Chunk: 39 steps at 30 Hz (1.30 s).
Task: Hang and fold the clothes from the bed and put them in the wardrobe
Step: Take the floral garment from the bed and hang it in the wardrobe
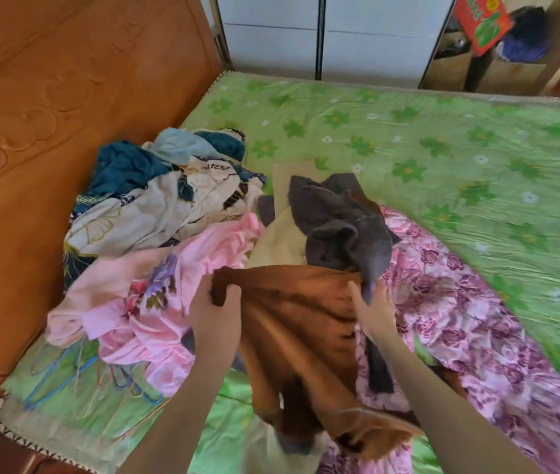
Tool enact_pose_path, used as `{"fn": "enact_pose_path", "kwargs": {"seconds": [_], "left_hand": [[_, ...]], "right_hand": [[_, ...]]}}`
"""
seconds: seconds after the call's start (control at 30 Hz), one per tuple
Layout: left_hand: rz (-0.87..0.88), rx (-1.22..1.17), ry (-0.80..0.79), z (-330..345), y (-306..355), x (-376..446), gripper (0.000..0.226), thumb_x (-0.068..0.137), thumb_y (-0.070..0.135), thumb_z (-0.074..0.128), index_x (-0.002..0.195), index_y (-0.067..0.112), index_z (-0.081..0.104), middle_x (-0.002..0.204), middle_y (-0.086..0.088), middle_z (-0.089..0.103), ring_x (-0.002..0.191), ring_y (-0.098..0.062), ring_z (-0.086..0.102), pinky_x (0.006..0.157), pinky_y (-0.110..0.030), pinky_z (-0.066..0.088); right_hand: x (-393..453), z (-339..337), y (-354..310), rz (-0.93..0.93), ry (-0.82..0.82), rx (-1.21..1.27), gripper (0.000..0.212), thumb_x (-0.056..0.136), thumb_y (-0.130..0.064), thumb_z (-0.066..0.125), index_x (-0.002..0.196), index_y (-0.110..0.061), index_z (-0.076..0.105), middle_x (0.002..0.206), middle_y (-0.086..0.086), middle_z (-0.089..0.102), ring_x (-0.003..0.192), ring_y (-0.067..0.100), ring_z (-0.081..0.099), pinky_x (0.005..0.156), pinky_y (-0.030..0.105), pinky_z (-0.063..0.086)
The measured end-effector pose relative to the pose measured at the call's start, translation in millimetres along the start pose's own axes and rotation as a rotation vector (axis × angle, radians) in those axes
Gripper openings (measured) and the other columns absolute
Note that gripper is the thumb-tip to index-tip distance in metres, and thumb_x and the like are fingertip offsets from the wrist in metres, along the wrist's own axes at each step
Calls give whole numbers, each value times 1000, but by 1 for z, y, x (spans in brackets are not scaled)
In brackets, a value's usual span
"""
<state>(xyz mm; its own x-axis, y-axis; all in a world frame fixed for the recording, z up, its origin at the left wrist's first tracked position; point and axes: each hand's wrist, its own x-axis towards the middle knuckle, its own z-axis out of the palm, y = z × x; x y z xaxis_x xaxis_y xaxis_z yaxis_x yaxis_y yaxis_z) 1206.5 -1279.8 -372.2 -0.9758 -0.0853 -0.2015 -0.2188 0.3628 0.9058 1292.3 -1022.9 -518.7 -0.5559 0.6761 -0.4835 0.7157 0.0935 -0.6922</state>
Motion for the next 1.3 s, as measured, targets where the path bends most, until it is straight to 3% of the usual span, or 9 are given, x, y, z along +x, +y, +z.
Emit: {"fn": "enact_pose_path", "kwargs": {"seconds": [0.1,0.2,0.33,0.5,0.67,0.8,1.07,1.2,1.3], "left_hand": [[46,130,-176,3,-18,34,14,100,21,64,112,21,70,102,4,72,102,-16,67,100,-42,53],[106,215,-261,10,-36,66,18,102,25,65,119,20,70,109,7,74,107,-11,67,106,-43,52],[99,293,-302,21,-52,92,37,102,28,65,135,12,65,131,-6,71,126,-25,63,114,-49,46],[54,240,-303,24,-49,103,36,102,23,64,136,12,63,129,-4,70,126,-23,62,115,-46,47],[171,124,-230,13,-10,112,29,100,14,65,130,15,66,120,7,69,117,-4,60,101,0,37],[251,5,-123,-3,32,131,18,103,17,58,119,14,64,109,-4,71,108,-23,66,103,-44,53],[538,-109,224,-54,86,160,27,95,28,53,113,8,56,103,-11,60,97,-30,59,86,-43,53],[522,38,181,-47,57,167,17,97,16,60,113,9,58,106,-7,59,101,-26,58,90,-36,48],[415,329,40,-29,14,167,25,99,11,66,123,9,64,117,-9,65,114,-30,61,96,-35,47]], "right_hand": [[40,29,-29,132,25,189,111,86,-79,60,166,-22,9,165,17,33,150,41,35,123,57,28],[74,51,-37,260,85,40,118,89,-48,78,166,-16,-5,160,30,33,146,49,37,120,56,33],[89,60,-24,209,103,-164,73,91,-25,73,151,-3,37,138,31,58,127,48,56,105,50,47],[62,64,-68,-88,47,-17,44,91,-24,70,134,-17,62,102,1,71,94,23,69,77,33,54],[11,79,-160,-362,-84,174,43,88,-18,68,131,-22,68,113,-4,75,107,14,69,101,42,56],[-30,85,-236,-602,-169,242,50,87,-10,66,133,-30,67,115,-25,72,110,-5,64,92,11,50],[-74,100,-343,-877,-255,459,55,87,2,66,130,-32,64,126,-19,69,123,3,61,104,22,49],[-53,126,-315,-729,-315,396,59,88,0,69,144,-17,58,137,-1,66,131,17,59,115,44,46],[-28,143,-264,-598,-355,244,61,93,-6,71,149,-20,51,143,-2,61,133,13,56,115,32,45]]}}
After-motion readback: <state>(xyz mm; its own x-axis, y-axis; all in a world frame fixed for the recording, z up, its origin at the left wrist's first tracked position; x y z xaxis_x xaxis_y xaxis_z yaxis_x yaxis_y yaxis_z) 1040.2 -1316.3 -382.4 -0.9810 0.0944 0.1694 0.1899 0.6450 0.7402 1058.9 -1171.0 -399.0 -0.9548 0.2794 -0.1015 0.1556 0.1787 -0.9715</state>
